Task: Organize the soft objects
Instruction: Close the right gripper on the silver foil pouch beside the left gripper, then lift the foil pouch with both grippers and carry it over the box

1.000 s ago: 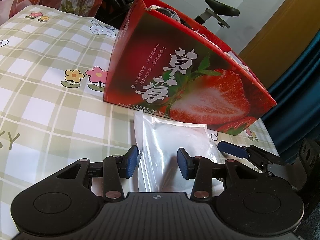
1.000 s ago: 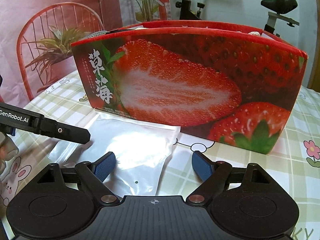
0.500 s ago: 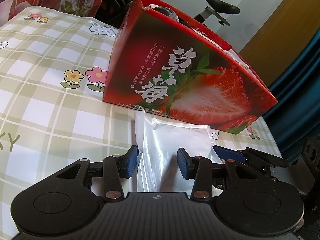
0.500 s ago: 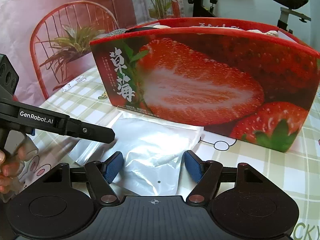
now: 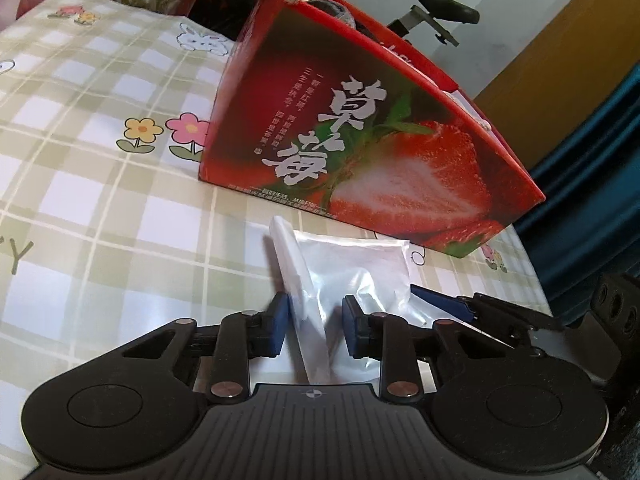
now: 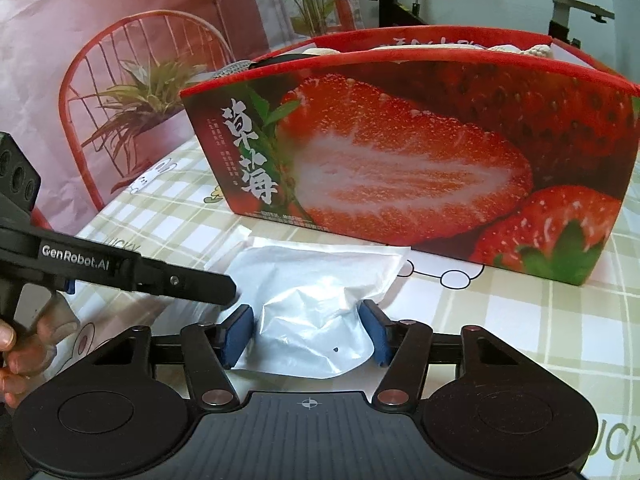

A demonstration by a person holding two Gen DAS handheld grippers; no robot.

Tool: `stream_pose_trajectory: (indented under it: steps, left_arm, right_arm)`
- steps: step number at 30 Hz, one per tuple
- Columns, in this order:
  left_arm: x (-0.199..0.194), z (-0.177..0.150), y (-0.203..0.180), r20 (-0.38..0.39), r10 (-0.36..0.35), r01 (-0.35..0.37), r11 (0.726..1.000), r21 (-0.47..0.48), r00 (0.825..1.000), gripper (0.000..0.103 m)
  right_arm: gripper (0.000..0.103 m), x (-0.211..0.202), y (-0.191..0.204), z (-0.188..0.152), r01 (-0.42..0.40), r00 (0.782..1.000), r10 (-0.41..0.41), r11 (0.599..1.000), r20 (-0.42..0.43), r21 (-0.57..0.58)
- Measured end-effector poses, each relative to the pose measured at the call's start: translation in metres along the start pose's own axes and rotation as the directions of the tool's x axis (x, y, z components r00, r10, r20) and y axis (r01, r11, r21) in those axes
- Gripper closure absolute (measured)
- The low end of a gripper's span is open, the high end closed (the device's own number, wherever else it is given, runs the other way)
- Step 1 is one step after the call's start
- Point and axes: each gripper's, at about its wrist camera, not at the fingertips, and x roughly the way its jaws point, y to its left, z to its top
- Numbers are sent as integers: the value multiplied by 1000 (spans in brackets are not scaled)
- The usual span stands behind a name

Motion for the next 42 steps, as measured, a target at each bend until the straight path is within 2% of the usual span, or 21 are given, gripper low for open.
stream_pose_trajectory:
  steps: [4,9,16,30,38,42]
  left_arm:
    - [-1,1,3,-7,-4,4,1000,-22,1000,77]
    - [-5,-1,1,0,-13,13,1000,-27,1000,77]
    - [-26,6,-13,65,-61,60,998,15,996,77]
    - [-74,41,-64,188,-135,101,978,180,973,77]
    - [-68,71,-80,210,-159,108,965,238,965,77]
    - [-57,86,-79,207,-166,116,965,234,964,77]
  right_arm:
    - [55,-2,1,0,-1,1000,1,1000,-3,11]
    - [56,-7,2,-1,0,1000,0,1000,0,13]
    - [56,-32,5,5,-3,997,2,1000,79,14]
    - [56,-94,22,50,56,963,-23,992,270,-114]
    - [56,-102,13,84,96,950,-48,985,310,-142]
    - [56,-98,4,100,122,945,-65,980,321,-160]
